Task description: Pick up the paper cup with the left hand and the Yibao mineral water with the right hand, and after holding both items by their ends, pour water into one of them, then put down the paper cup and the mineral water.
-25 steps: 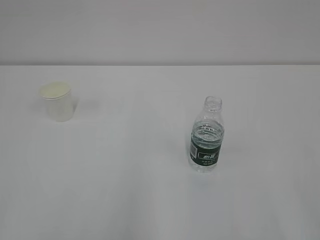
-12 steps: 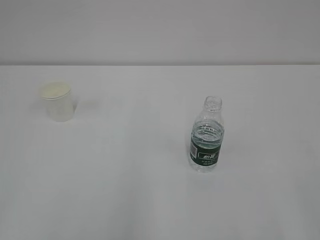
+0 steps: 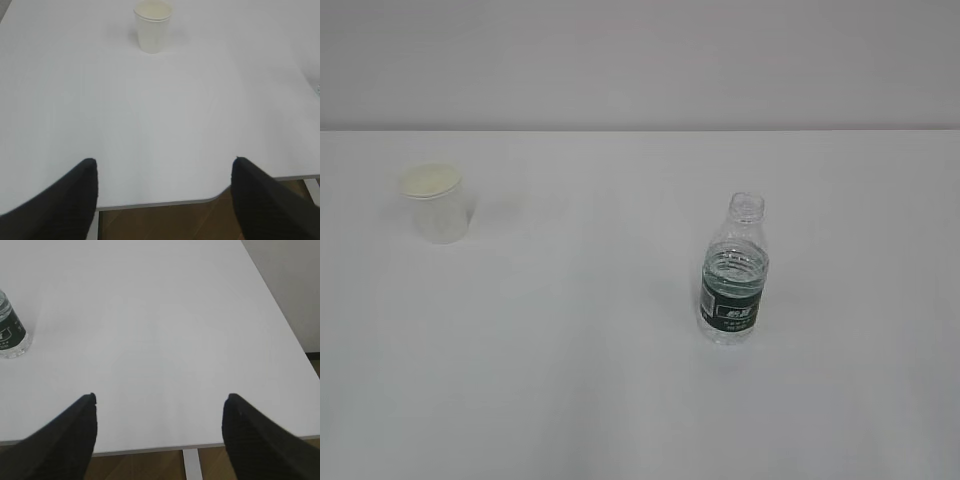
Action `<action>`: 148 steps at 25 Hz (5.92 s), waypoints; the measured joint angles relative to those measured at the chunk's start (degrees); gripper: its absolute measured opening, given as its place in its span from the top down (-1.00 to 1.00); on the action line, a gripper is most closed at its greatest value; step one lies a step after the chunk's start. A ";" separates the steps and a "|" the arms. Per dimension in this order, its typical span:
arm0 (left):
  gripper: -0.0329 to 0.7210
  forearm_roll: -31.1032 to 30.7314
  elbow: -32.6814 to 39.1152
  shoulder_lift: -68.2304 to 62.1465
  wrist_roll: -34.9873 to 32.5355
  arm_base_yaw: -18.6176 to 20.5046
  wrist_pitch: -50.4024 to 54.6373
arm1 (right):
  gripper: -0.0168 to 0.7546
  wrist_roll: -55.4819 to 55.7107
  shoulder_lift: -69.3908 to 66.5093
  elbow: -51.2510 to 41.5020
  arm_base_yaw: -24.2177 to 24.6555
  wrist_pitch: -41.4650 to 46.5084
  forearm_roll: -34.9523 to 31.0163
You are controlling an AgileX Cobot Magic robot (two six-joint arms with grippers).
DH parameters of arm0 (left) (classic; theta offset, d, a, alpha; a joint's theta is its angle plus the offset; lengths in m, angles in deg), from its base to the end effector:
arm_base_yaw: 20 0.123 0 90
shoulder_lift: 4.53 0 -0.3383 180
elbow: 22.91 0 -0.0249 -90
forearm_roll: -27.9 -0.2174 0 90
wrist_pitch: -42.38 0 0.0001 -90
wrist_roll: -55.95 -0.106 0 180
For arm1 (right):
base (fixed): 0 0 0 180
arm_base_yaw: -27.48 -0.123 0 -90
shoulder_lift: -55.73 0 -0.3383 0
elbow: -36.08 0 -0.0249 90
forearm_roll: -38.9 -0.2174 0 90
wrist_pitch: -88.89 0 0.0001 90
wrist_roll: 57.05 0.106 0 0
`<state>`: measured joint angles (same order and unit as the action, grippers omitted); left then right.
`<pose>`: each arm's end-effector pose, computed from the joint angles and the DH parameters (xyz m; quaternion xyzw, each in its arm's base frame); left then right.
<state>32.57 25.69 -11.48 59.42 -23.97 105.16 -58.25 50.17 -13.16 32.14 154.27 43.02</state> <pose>-0.0779 -0.0023 0.2573 0.0063 0.8579 -0.0738 0.5084 -0.0823 -0.0002 0.2483 0.0295 0.8658 -0.0612 0.4958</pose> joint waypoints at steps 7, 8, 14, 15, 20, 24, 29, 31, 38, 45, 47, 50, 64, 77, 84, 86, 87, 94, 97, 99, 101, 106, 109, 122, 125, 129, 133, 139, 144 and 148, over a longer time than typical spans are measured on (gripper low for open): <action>-0.66 0.00 0.00 0.00 0.00 0.00 0.00 | -0.58 0.03 0.00 0.00 0.00 0.00 0.00; -0.66 0.00 0.00 0.00 0.00 0.00 0.00 | -0.58 0.03 0.00 0.00 0.00 0.00 0.00; -0.66 0.00 0.00 0.00 0.00 0.00 0.00 | -0.58 0.03 0.00 0.00 0.00 0.00 0.00; -0.66 0.00 0.00 0.00 0.00 0.00 0.00 | -0.58 0.03 0.00 0.00 0.00 0.00 0.00; -0.66 0.00 0.00 0.00 0.00 0.00 0.00 | -0.58 0.03 0.00 0.00 0.00 0.00 0.00; -0.66 0.00 -0.11 -0.10 0.00 0.00 -0.60 | -0.58 0.03 0.00 0.00 0.00 -0.38 0.00; -0.66 0.12 -0.11 -1.81 0.00 0.00 -0.60 | -0.58 -0.30 0.00 0.00 0.00 -0.47 -0.47; -0.66 0.12 -0.11 -3.56 0.00 0.00 -0.69 | -0.58 -0.84 0.00 0.00 0.00 -0.47 -0.98; -0.66 0.23 -0.11 -7.86 0.00 0.00 -0.74 | -0.58 -1.81 -0.49 0.00 0.00 -0.80 -2.54; -0.66 0.42 -0.44 -8.38 0.00 0.00 -1.34 | -0.57 -2.41 -2.20 1.12 0.00 -1.84 -3.66; -0.66 0.73 -1.03 -8.86 0.00 0.00 -1.80 | -0.57 -2.66 -3.13 1.63 0.00 -3.64 -4.12; -0.66 1.95 -1.50 -10.22 0.00 0.00 -2.77 | -0.57 -2.78 -4.55 1.96 0.00 -5.33 -4.12; -0.66 5.45 -1.50 -18.00 0.00 0.00 -9.78 | -0.57 -13.01 -10.47 1.96 0.00 -17.53 -13.09; -0.66 5.59 -1.50 -18.13 0.00 0.00 -12.17 | -0.57 -17.07 -11.64 -5.49 0.00 -36.80 -17.70; -0.66 5.62 -1.50 -18.13 0.00 0.00 -14.15 | -0.57 -17.30 -11.68 -11.36 0.00 -47.83 -19.62; -0.66 5.72 -1.50 -18.22 0.00 0.00 -14.78 | -0.57 -17.44 -11.68 -11.89 0.00 -48.20 -19.65; -0.66 5.71 -1.50 -18.50 0.00 0.00 -15.23 | -0.57 -17.59 -11.68 -12.00 0.00 -48.74 -19.75; -0.66 5.74 -1.50 -24.47 -0.61 0.00 -21.70 | -0.57 -18.48 -11.68 -12.00 0.00 -50.24 -19.98; -0.66 5.84 -1.50 -27.04 -2.08 0.00 -25.17 | -0.57 -18.52 -11.68 -12.08 0.00 -50.24 -19.98; -0.66 5.84 -1.50 -27.76 -3.47 0.00 -27.25 | -0.57 -18.62 -11.68 -12.08 0.00 -50.31 -19.98; -0.66 5.72 -1.50 -27.77 -4.52 0.00 -29.86 | -0.57 -18.62 -11.68 -12.08 0.00 -50.36 -19.98; -0.65 5.65 -1.19 -27.87 -5.81 0.00 -34.99 | -0.57 -18.64 -11.68 -12.08 0.00 -50.36 -19.98; -0.61 5.65 1.85 -27.87 -6.47 0.00 -40.04 | -0.57 -18.74 -11.68 -12.08 0.00 -50.36 -19.98; -0.58 6.06 10.32 -28.06 -6.67 0.00 -52.59 | -0.57 -19.33 -11.68 -12.71 0.00 -50.36 -19.98; -0.58 6.06 11.37 -28.06 -6.67 0.00 -53.63 | -0.57 -19.33 -11.68 -12.73 0.00 -50.36 -19.98; -0.58 6.06 12.10 -28.06 -6.71 0.00 -54.99 | -0.57 -19.37 -11.68 -12.73 0.00 -50.36 -19.98; -0.58 6.06 12.10 -28.06 -6.71 0.00 -55.47 | -0.57 -20.26 -12.70 -12.73 0.00 -50.45 -19.98; -0.58 6.06 12.10 -28.31 -6.80 0.00 -56.14 | -0.57 -20.79 -16.73 -12.73 -0.37 -51.98 -19.98; -0.54 6.06 12.10 -32.30 -6.80 0.00 -56.43 | -0.57 -23.81 -20.07 -12.73 -4.27 -52.56 -20.10; -0.53 6.30 12.10 -35.34 -6.80 0.00 -56.61 | -0.57 -24.47 -23.67 -12.73 -6.25 -52.97 -20.10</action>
<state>38.87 37.79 -46.82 52.62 -23.97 48.55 -82.72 26.51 -25.89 25.90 101.30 22.92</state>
